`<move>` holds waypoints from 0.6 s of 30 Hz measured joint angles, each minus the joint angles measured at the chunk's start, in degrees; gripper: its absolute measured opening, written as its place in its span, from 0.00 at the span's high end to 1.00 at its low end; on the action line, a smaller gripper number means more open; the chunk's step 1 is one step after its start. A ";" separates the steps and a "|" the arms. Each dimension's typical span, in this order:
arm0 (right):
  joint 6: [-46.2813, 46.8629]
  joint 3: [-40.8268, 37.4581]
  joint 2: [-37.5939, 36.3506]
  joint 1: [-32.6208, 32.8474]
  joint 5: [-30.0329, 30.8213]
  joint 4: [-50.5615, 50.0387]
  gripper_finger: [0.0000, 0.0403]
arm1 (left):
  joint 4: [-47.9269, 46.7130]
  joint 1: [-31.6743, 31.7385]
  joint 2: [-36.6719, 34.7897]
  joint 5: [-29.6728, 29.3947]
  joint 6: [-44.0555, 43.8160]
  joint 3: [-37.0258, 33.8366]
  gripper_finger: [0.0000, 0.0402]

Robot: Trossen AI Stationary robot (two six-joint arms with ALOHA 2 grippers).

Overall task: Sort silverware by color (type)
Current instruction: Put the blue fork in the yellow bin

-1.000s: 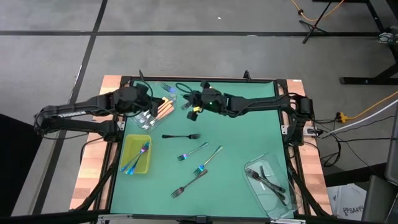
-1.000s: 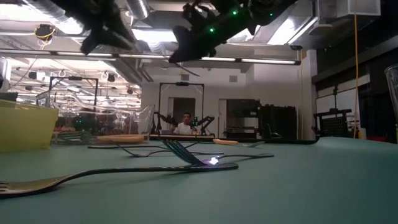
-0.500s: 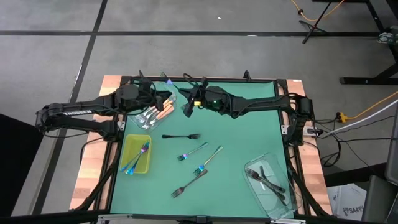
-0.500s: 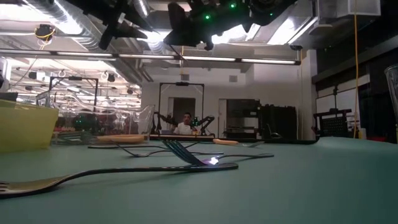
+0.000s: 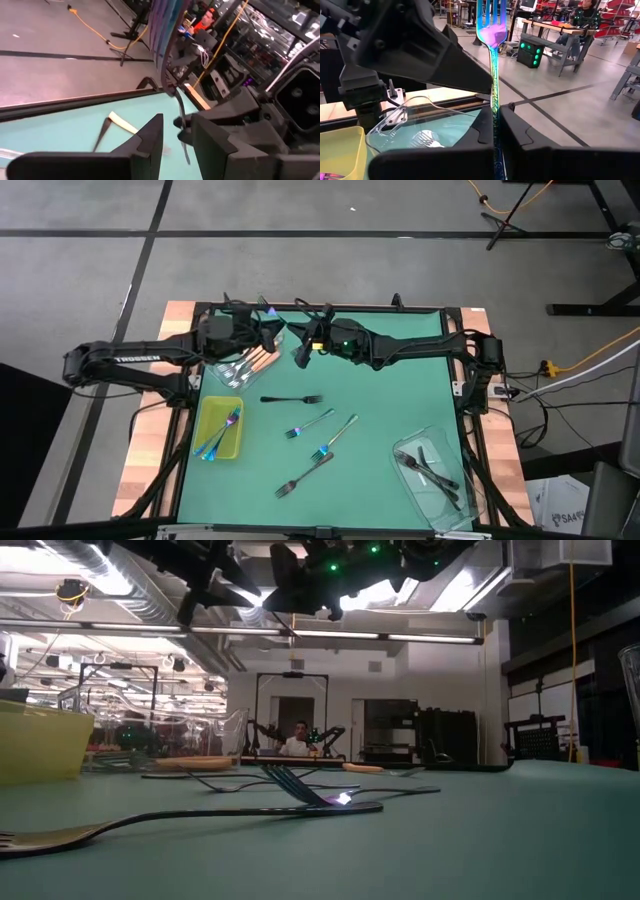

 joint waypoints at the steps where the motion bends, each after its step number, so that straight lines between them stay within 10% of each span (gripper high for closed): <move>1: 0.00 0.00 0.00 0.00 0.00 -0.02 1.00 | 0.58 0.00 0.42 -0.49 0.01 0.00 0.77; 18: -0.02 0.00 0.00 0.00 0.00 -0.07 1.00 | 5.34 0.00 3.74 -0.51 -0.04 0.00 0.77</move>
